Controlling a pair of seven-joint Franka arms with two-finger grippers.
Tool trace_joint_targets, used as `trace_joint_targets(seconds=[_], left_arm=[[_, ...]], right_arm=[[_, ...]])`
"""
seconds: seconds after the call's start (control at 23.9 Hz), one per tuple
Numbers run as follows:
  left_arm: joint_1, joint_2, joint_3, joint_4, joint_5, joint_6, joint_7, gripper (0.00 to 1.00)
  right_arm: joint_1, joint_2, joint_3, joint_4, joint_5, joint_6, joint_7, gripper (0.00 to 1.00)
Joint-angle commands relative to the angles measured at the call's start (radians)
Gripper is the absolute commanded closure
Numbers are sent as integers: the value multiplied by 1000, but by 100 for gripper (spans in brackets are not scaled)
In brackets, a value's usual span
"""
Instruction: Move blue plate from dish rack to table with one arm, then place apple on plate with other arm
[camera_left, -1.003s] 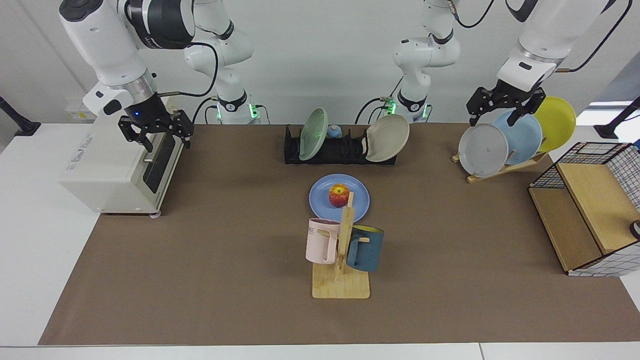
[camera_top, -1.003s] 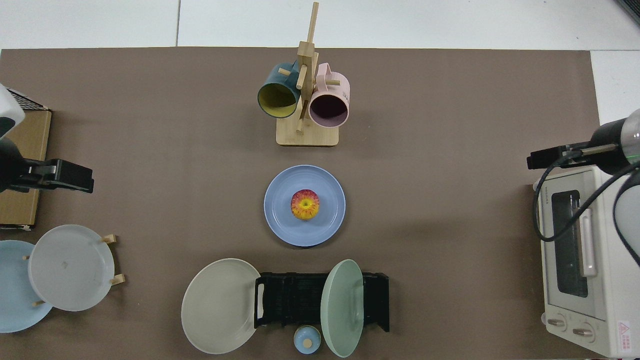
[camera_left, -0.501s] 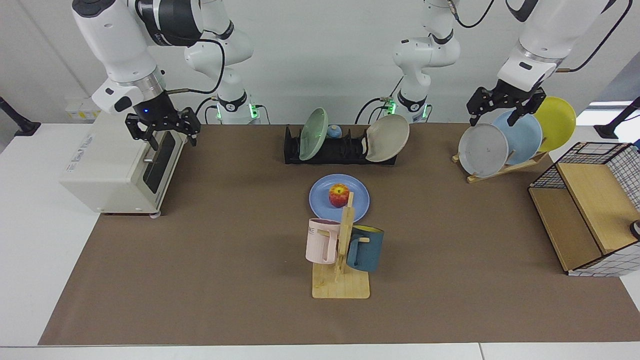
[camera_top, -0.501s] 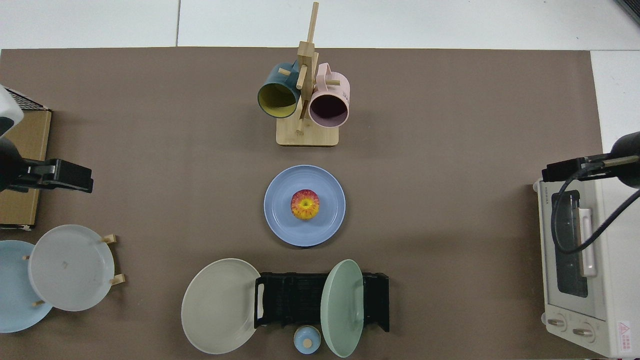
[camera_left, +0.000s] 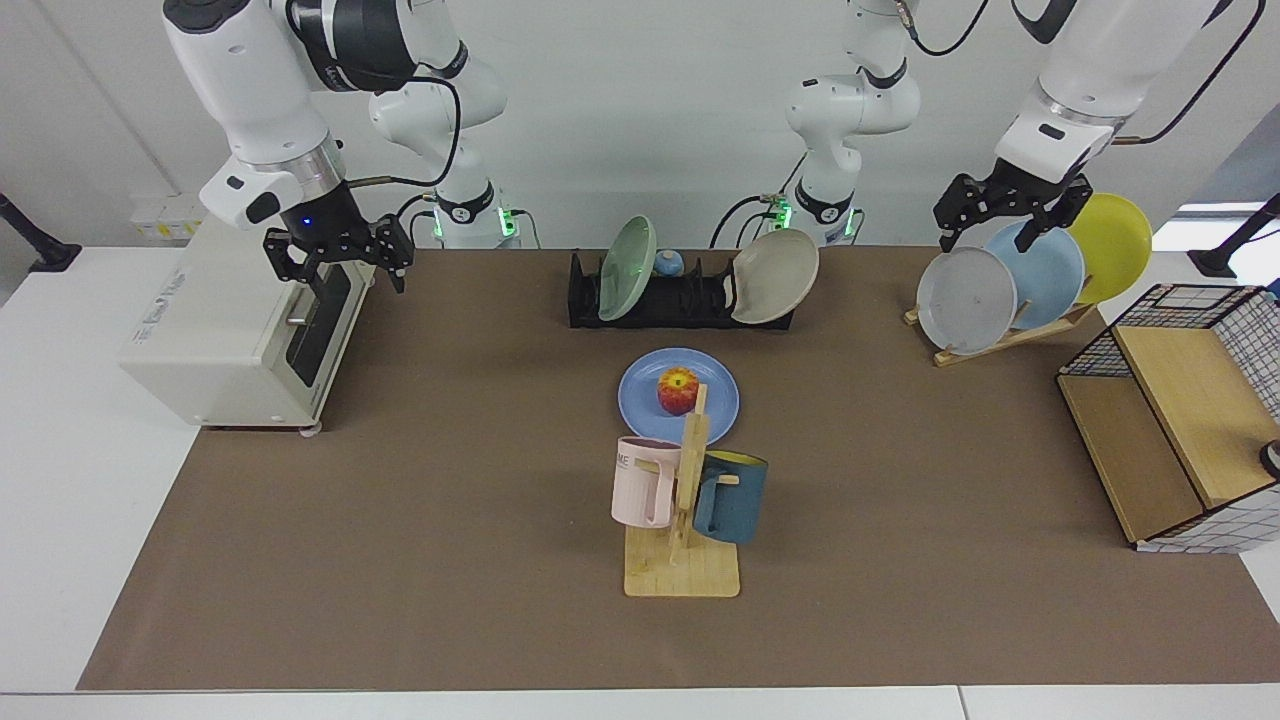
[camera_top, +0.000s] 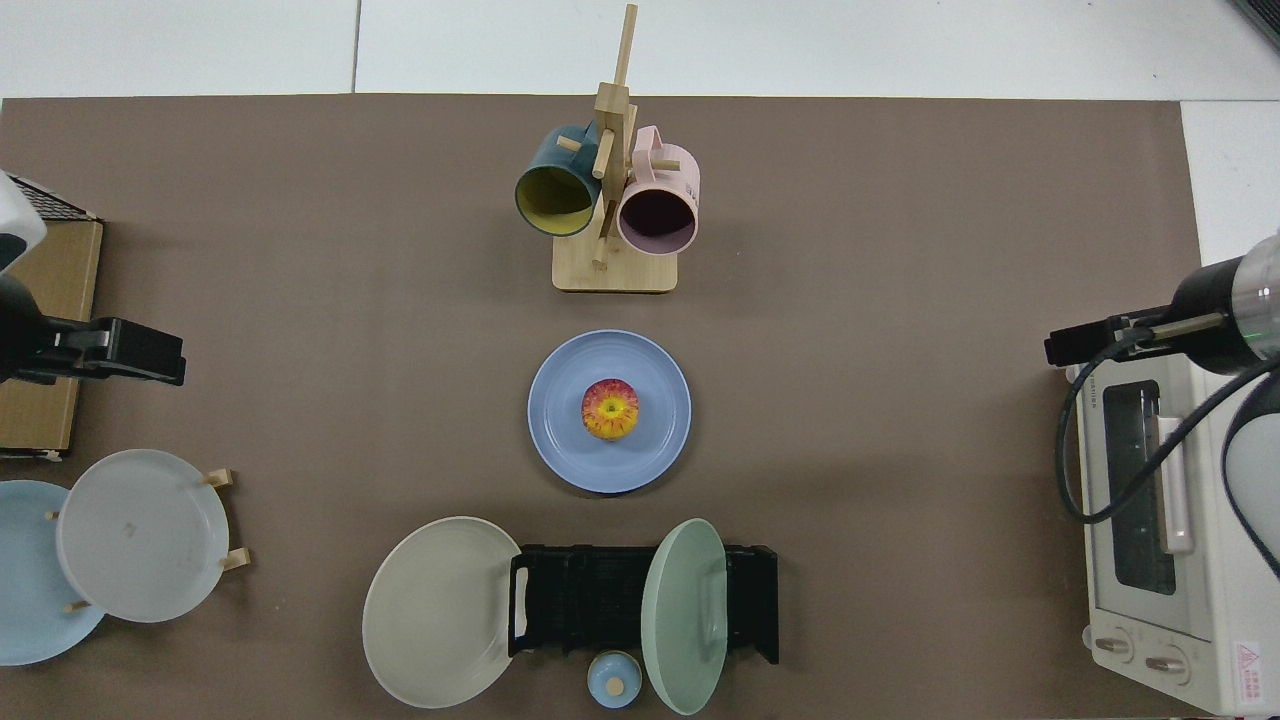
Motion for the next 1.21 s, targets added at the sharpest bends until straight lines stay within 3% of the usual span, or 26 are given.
trace_joint_targets(seconds=[0.0, 0.17, 0.25, 0.5, 0.92, 1.17], left_arm=[[0, -1, 1, 11, 14, -10, -1, 0], [0, -1, 1, 12, 14, -9, -2, 0], [0, -1, 1, 12, 14, -10, -1, 0], [2, -1, 1, 12, 14, -10, -2, 0], [2, -1, 1, 12, 14, -10, -1, 0], [3, -1, 1, 11, 14, -10, -2, 0]], right_arm=[[-95, -15, 72, -15, -11, 19, 6, 0], [-282, -15, 269, -14, -19, 16, 8, 0], [-328, -15, 307, -14, -20, 19, 8, 0], [-373, -16, 336, -14, -20, 19, 8, 0], [-378, -24, 327, -28, -5, -1, 25, 0], [-427, -22, 335, -24, -11, 4, 17, 0]])
